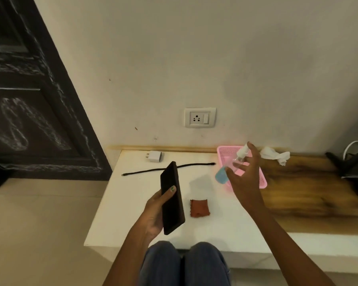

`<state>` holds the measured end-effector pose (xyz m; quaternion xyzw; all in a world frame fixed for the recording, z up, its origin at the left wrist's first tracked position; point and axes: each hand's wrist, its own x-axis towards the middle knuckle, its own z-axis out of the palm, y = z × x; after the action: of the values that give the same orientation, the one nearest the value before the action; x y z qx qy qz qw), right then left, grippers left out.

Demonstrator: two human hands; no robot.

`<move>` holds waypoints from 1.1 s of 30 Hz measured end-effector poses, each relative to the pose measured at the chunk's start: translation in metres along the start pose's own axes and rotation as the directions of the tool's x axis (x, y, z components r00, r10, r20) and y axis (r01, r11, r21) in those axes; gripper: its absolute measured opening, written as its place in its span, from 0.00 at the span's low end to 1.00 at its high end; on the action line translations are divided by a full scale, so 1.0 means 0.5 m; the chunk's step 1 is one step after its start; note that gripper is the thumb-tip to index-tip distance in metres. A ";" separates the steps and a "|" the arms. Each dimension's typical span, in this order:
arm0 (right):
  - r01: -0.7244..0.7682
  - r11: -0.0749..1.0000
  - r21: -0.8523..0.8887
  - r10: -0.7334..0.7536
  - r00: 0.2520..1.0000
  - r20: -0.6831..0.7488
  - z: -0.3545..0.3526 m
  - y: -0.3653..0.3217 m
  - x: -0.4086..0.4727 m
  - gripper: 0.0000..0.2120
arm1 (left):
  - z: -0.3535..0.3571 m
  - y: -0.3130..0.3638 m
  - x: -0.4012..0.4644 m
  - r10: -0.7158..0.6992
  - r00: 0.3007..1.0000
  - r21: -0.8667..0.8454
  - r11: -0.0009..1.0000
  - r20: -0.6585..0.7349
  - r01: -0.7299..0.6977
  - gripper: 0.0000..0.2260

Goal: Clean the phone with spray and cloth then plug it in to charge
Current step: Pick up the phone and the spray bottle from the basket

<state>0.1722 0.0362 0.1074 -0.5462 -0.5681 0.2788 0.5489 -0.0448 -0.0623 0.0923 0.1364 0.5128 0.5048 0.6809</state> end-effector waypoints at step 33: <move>-0.167 0.960 0.224 0.045 0.884 0.466 -0.107 -0.297 -0.321 0.24 | 0.025 -0.009 -0.252 0.053 0.951 -0.247 0.969 0.305 0.025 0.29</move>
<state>0.1432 -0.1644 0.2050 -0.4197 -0.6088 0.5005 0.4503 -0.0274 -0.1646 0.1651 0.1312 0.3317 0.5421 0.7608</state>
